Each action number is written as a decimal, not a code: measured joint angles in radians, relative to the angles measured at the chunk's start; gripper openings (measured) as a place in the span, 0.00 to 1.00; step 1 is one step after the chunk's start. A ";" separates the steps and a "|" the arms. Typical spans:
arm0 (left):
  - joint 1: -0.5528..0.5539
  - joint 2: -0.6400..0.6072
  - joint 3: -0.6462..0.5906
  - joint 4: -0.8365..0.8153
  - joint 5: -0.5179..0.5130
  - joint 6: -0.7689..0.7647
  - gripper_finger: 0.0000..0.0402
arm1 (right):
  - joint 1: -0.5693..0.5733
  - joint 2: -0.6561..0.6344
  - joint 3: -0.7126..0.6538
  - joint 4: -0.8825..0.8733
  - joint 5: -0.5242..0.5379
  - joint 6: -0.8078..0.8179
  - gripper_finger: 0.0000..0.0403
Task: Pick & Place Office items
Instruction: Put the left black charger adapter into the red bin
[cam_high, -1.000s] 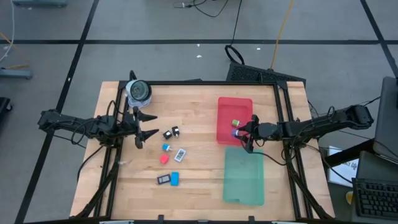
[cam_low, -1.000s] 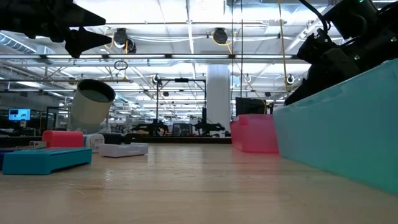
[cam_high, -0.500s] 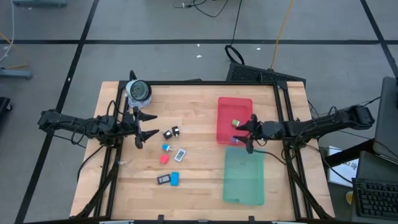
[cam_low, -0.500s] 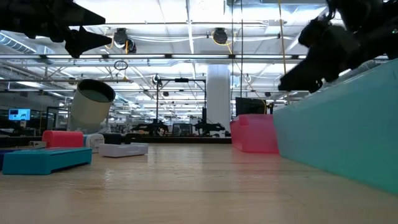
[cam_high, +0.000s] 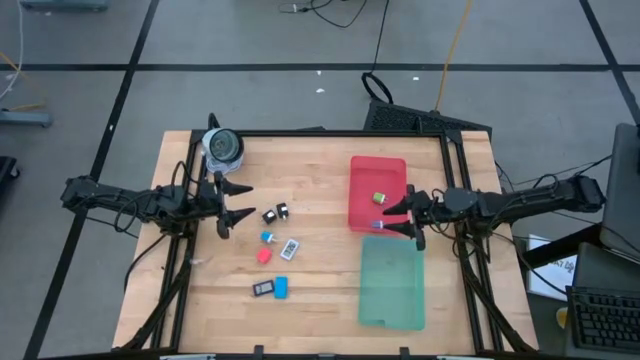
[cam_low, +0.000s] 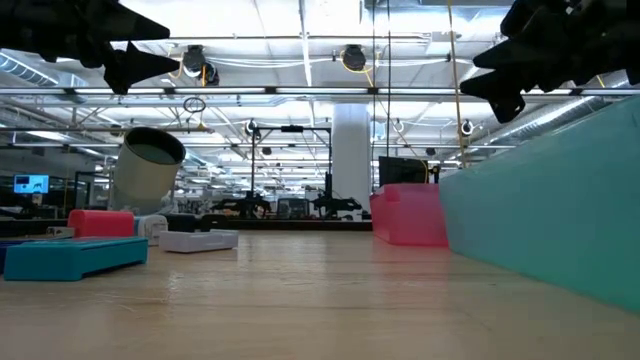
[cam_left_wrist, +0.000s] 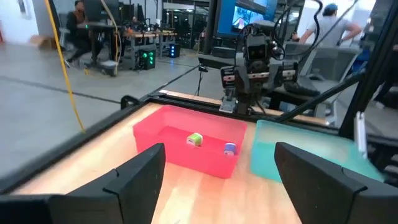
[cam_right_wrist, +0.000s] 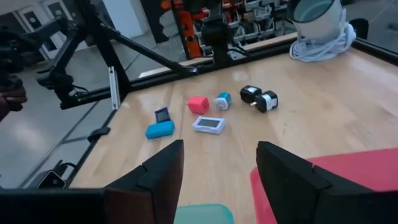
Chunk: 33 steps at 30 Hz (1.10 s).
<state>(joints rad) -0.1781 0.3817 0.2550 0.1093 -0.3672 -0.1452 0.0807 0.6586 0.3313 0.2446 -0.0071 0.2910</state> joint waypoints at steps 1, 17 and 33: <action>0.000 0.000 0.000 0.000 0.000 -0.029 0.74 | 0.000 0.000 0.000 -0.004 0.000 0.005 0.47; 0.000 0.020 0.000 0.006 -0.084 -0.257 0.81 | 0.000 -0.001 0.000 -0.018 -0.068 -0.015 0.45; -0.003 0.182 0.001 0.021 0.075 -0.388 0.74 | 0.000 -0.125 -0.036 -0.041 -0.181 -0.014 0.42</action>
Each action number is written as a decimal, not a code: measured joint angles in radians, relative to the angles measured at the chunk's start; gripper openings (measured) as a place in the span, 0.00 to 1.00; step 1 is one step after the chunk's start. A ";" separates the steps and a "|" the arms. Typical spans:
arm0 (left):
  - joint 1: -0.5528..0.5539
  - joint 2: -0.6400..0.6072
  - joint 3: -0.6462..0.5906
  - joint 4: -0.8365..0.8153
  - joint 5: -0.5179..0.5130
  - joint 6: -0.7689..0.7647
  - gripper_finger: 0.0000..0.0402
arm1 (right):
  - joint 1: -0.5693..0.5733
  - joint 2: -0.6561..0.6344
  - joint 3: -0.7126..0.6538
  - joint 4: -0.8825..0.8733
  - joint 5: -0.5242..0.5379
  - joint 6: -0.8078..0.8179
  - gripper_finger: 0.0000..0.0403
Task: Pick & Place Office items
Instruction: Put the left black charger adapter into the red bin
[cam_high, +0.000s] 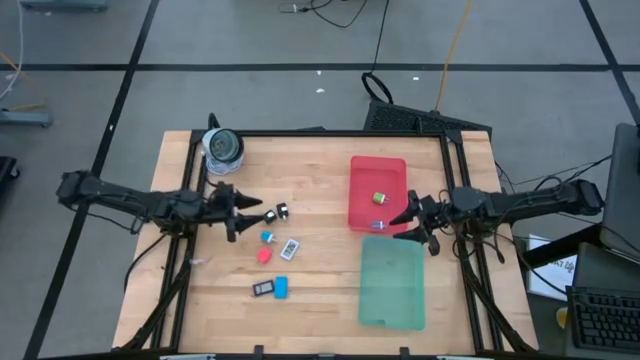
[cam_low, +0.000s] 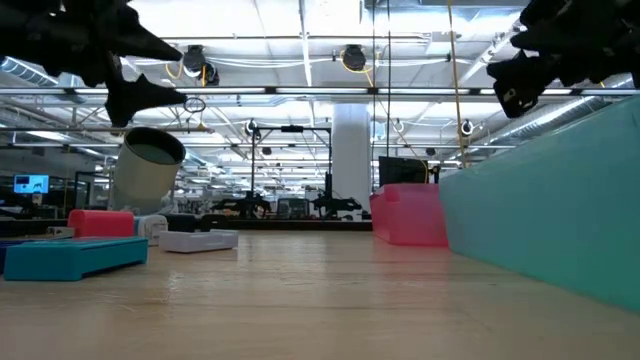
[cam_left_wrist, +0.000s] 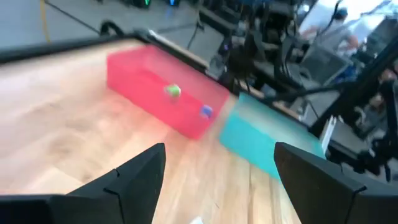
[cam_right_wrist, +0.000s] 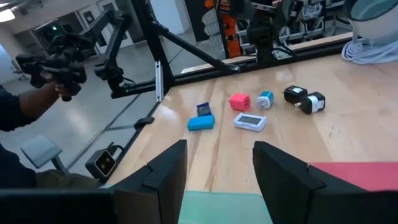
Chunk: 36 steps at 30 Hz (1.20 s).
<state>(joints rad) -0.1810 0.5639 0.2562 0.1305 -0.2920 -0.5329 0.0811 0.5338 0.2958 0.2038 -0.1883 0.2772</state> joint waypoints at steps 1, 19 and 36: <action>-0.004 0.033 0.000 0.025 0.014 -0.001 0.73 | 0.000 -0.001 -0.012 0.011 0.000 0.000 0.42; -0.053 0.485 0.255 -0.389 -0.090 -0.020 0.64 | 0.000 -0.003 -0.043 0.061 0.000 0.006 0.42; -0.054 0.780 0.256 -0.393 -0.281 -0.019 0.61 | 0.000 -0.003 -0.043 0.061 0.001 -0.002 0.42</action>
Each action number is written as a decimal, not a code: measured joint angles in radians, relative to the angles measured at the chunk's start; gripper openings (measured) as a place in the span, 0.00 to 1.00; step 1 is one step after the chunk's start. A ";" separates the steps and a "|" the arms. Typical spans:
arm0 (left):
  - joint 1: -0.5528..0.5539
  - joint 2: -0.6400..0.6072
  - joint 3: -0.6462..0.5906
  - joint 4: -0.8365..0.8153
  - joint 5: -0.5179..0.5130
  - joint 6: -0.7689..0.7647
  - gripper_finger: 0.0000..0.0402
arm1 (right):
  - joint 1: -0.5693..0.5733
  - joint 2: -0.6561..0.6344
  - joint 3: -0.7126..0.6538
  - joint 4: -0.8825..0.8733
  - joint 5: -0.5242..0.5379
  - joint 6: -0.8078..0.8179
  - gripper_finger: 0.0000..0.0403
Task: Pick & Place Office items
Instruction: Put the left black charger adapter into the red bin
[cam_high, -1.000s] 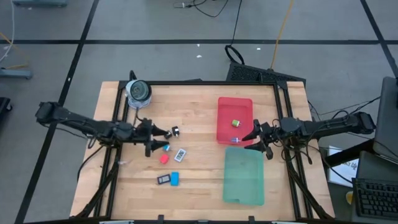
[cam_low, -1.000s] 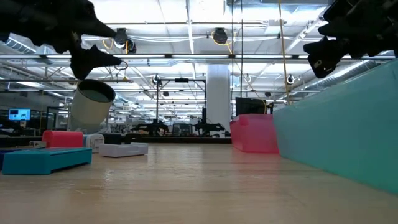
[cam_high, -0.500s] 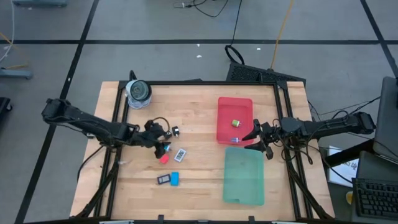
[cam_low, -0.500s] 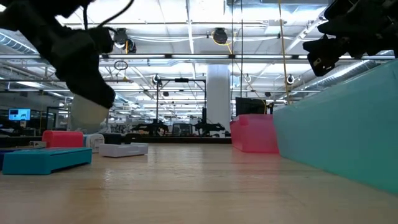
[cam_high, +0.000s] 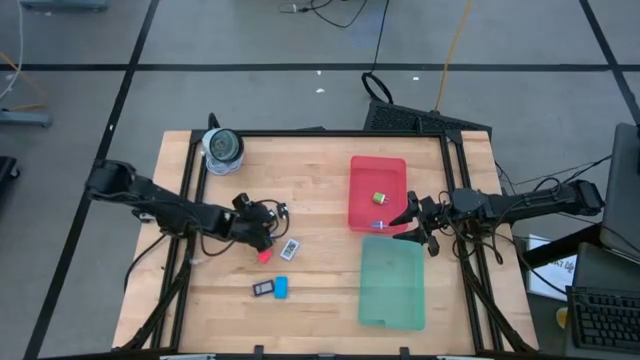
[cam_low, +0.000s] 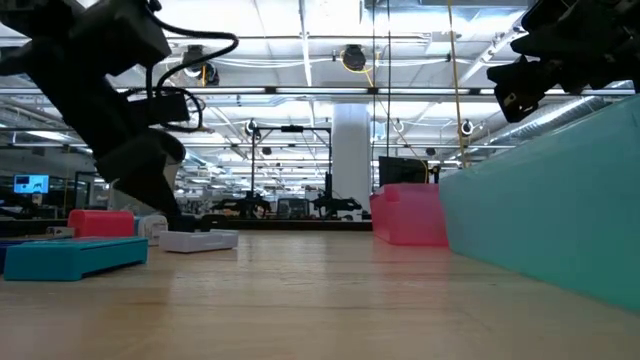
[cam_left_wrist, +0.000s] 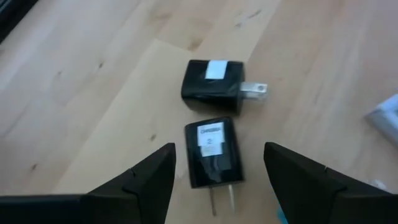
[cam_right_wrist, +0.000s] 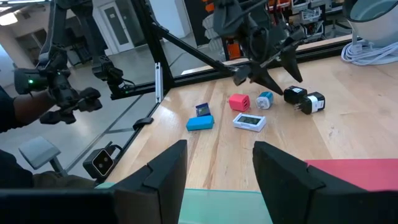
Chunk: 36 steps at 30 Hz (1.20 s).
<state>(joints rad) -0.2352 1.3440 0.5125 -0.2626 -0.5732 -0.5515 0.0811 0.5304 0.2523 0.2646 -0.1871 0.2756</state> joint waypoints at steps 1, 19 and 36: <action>0.000 0.008 0.000 0.000 -0.004 0.000 0.61 | 0.000 0.000 0.000 0.000 0.000 0.000 0.42; 0.081 0.078 0.000 0.019 0.060 -0.016 0.64 | 0.000 0.001 0.000 0.000 0.002 -0.008 0.42; 0.145 0.078 0.000 0.037 0.173 0.046 0.49 | 0.000 0.001 0.000 -0.005 0.002 -0.008 0.42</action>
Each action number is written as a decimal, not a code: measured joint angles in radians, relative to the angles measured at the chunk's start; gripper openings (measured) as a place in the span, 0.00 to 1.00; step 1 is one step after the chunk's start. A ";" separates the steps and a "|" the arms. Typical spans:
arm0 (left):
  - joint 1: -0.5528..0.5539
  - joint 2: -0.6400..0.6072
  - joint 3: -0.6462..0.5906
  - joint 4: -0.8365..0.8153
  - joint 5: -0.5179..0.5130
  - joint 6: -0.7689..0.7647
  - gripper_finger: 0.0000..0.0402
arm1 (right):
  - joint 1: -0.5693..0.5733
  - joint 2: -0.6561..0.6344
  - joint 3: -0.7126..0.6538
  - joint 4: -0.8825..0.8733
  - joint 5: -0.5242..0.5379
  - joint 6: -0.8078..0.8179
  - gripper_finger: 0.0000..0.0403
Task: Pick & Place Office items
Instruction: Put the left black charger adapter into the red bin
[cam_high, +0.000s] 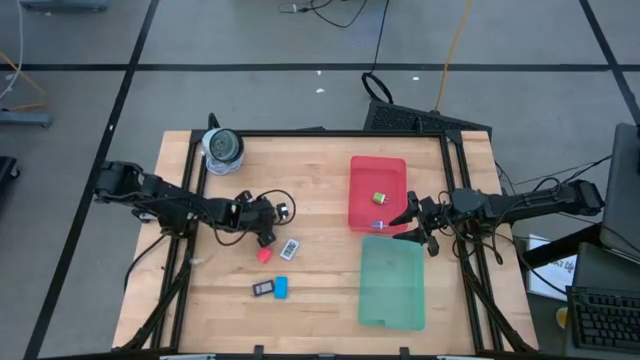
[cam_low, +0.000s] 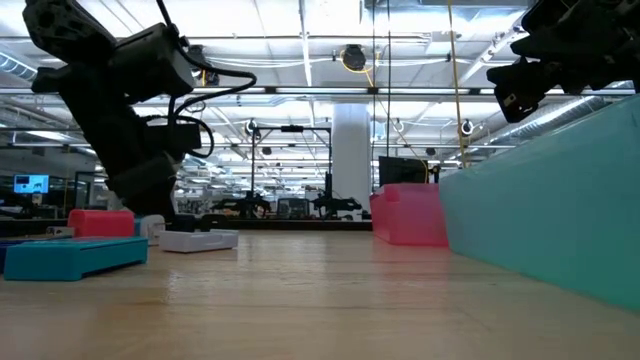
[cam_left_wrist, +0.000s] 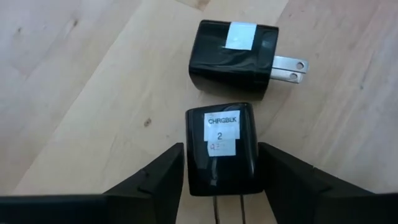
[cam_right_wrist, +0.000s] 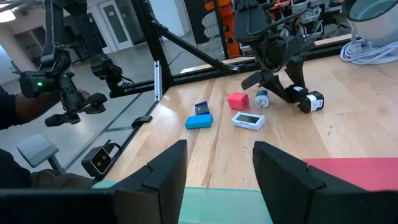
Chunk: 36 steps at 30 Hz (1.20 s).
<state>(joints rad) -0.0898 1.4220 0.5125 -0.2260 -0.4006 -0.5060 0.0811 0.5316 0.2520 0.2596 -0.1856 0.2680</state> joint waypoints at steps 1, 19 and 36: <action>0.000 0.000 0.000 0.000 0.000 0.006 0.48 | 0.000 0.000 0.000 0.000 0.000 0.000 0.42; 0.000 0.000 0.000 0.025 -0.001 0.012 0.54 | 0.000 0.000 0.000 -0.002 0.000 -0.004 0.42; 0.040 0.000 0.000 0.052 0.076 0.135 0.56 | 0.000 0.000 0.000 -0.003 0.000 -0.003 0.42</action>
<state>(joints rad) -0.0502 1.4216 0.5121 -0.1741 -0.3246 -0.3706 0.0811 0.5316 0.2520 0.2569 -0.1856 0.2653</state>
